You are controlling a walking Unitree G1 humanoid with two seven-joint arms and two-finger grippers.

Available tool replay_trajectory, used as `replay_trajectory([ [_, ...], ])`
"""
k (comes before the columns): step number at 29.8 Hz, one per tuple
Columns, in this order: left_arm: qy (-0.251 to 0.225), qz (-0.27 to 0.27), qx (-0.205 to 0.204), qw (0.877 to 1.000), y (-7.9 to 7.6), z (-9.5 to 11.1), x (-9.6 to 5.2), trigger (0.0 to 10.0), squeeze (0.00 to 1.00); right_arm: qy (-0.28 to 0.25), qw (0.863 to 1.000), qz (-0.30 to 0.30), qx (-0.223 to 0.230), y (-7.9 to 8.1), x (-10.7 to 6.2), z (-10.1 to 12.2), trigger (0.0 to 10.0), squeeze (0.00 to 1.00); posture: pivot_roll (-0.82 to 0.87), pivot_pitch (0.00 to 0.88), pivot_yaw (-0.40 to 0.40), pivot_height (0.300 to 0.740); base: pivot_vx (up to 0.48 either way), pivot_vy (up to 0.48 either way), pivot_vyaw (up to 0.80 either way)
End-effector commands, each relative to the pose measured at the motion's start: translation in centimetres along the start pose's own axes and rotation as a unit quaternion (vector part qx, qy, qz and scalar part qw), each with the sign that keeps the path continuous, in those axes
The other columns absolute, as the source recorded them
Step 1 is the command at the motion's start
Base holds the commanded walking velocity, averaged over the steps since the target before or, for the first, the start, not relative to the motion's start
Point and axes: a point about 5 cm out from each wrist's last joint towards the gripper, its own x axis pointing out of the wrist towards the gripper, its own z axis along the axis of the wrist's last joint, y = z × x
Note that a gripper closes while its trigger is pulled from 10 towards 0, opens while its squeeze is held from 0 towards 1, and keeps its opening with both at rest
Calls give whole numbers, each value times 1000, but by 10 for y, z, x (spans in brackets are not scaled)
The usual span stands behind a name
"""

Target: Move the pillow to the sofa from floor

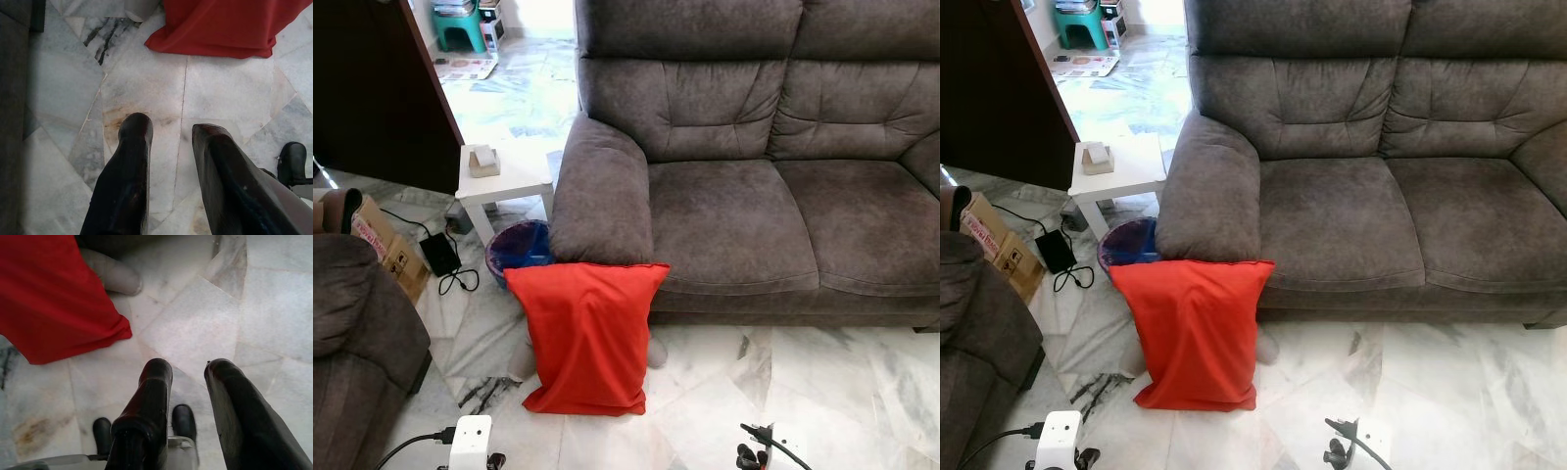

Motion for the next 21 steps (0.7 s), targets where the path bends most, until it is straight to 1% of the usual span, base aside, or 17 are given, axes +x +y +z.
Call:
replay_trajectory([
  [1, 14, 6, -6, 1000, 2, -8, -2, 10000, 0, 14, 1000, -6, -4, -2, -1, -6, 10000, 0, 30, 141, 26, 740, 0, 0, 0],
  [3, 14, 6, -6, 1000, 2, -8, -2, 10000, 0, 15, 1000, -3, -1, -2, -1, -7, 10000, 0, 32, 142, 26, 740, 277, 0, 0],
  [7, 14, 5, -7, 1000, 2, -9, -2, 10000, 0, 15, 1000, -1, 3, -1, -2, -7, 10000, 0, 31, 143, 26, 740, 0, 0, 0],
  [15, 14, 6, -7, 1000, 2, -9, -2, 10000, 0, 12, 1000, -3, 3, 0, -1, -6, 10000, 0, 32, 142, 27, 740, 262, 0, 0],
  [17, 14, 1, 7, 1000, 1, -9, -2, 10000, 0, 15, 1000, -1, -3, 0, -1, -7, 10000, 0, 33, 143, 27, 740, 268, 0, 0],
  [21, 14, 0, 5, 1000, 0, -10, -2, 10000, 0, 14, 1000, 3, -4, 2, -1, -7, 10000, 0, 32, 143, 26, 740, 281, 0, 0],
])
